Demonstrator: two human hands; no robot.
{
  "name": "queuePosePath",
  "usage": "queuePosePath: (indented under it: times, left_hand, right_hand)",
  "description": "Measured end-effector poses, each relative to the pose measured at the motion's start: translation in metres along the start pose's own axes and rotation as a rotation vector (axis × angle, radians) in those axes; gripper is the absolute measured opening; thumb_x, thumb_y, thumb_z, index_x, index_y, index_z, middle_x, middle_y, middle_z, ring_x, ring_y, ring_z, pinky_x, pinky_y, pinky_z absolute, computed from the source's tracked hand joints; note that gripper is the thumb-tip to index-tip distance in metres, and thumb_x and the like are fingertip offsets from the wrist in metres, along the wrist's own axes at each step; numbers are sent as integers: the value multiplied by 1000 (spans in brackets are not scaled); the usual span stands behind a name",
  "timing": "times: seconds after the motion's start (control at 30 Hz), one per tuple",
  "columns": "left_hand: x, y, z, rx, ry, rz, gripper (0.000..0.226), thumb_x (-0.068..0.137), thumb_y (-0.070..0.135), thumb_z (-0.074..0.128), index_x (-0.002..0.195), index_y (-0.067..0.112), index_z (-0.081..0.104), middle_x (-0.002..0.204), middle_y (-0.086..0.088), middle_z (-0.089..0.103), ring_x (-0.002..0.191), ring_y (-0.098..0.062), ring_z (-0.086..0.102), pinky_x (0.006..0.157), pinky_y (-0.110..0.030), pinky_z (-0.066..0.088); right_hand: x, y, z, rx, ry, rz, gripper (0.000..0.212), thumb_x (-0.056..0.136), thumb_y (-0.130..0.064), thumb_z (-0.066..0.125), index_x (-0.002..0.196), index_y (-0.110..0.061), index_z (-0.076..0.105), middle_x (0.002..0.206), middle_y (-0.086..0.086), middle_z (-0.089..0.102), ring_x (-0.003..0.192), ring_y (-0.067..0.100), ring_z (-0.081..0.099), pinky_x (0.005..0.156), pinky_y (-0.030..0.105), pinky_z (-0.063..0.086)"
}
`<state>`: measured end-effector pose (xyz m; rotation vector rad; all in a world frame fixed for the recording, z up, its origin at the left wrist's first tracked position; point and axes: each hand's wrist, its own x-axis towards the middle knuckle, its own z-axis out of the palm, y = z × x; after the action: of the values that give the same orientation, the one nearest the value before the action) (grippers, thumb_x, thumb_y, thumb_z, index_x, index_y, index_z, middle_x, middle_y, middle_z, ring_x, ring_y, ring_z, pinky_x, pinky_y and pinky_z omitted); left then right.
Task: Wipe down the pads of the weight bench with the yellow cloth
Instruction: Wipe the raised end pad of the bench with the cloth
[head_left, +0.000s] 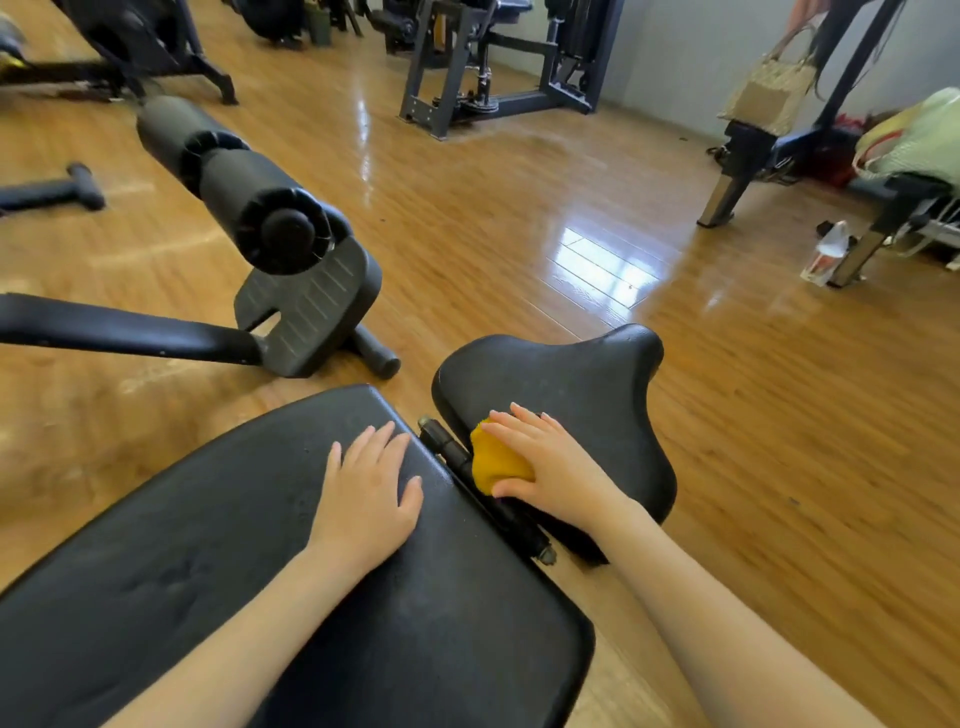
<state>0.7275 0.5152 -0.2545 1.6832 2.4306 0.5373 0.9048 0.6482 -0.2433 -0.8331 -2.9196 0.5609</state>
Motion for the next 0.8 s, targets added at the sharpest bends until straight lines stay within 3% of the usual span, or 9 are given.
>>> queuePosePath:
  times: [0.07, 0.13, 0.23, 0.3, 0.37, 0.5, 0.63, 0.8]
  left_hand:
    - [0, 10, -1, -61, 45, 96, 54, 91, 33, 41, 140, 12, 34, 150, -5, 28, 140, -19, 19, 114, -35, 9]
    - [3, 36, 3, -106, -5, 232, 63, 87, 41, 33, 143, 11, 28, 152, -6, 23, 141, -19, 15, 113, -29, 6]
    - [11, 88, 33, 19, -147, 262, 79, 89, 57, 29, 147, 9, 5, 156, -9, 2, 143, -23, -2, 115, -38, 0]
    - [22, 109, 50, 69, -168, 140, 85, 88, 61, 29, 146, 8, -1, 155, -13, -4, 143, -27, -7, 114, -43, -3]
    - [34, 115, 58, 48, -95, 49, 81, 89, 62, 26, 146, 7, 6, 155, -14, 0, 143, -28, -3, 114, -44, 0]
    - [51, 107, 60, 26, -62, 18, 76, 90, 60, 28, 146, 11, 11, 155, -11, 3, 143, -25, -2, 115, -42, 3]
    - [82, 77, 52, -109, -66, -114, 75, 92, 54, 31, 146, 7, 11, 155, -13, 5, 143, -26, 0, 116, -38, 8]
    - [117, 61, 52, -297, 49, -300, 72, 92, 47, 40, 143, 0, 20, 152, -19, 16, 140, -31, 15, 111, -39, 21]
  right_hand:
    - [-18, 5, -9, 242, 64, 47, 64, 83, -39, 62, 139, -33, 32, 146, -21, 24, 139, 0, 10, 115, 30, 6]
    - [-40, 16, -13, 396, 314, 182, 49, 87, -28, 59, 134, -29, 42, 140, -20, 33, 137, 1, 21, 115, 29, 18]
    - [-51, 35, -13, 313, 543, 442, 38, 92, -19, 50, 131, -19, 49, 141, -8, 42, 135, 10, 32, 111, 29, 26]
    - [-43, 43, -11, 239, 512, 520, 40, 94, -20, 48, 133, -16, 46, 145, -1, 39, 138, 14, 29, 111, 29, 25]
    - [-31, 48, -12, 194, 481, 521, 43, 94, -22, 48, 136, -15, 42, 148, 1, 35, 140, 16, 25, 113, 31, 22]
    - [-14, 55, -11, 145, 477, 556, 46, 94, -26, 48, 137, -15, 40, 149, 3, 32, 141, 18, 22, 116, 35, 21]
    - [-13, 53, 0, 71, 508, 562, 45, 93, -25, 49, 136, -15, 42, 149, 3, 32, 141, 18, 20, 116, 39, 20]
    - [-10, 50, 1, 52, 510, 540, 45, 93, -26, 48, 137, -16, 41, 150, 2, 31, 141, 18, 20, 116, 35, 15]
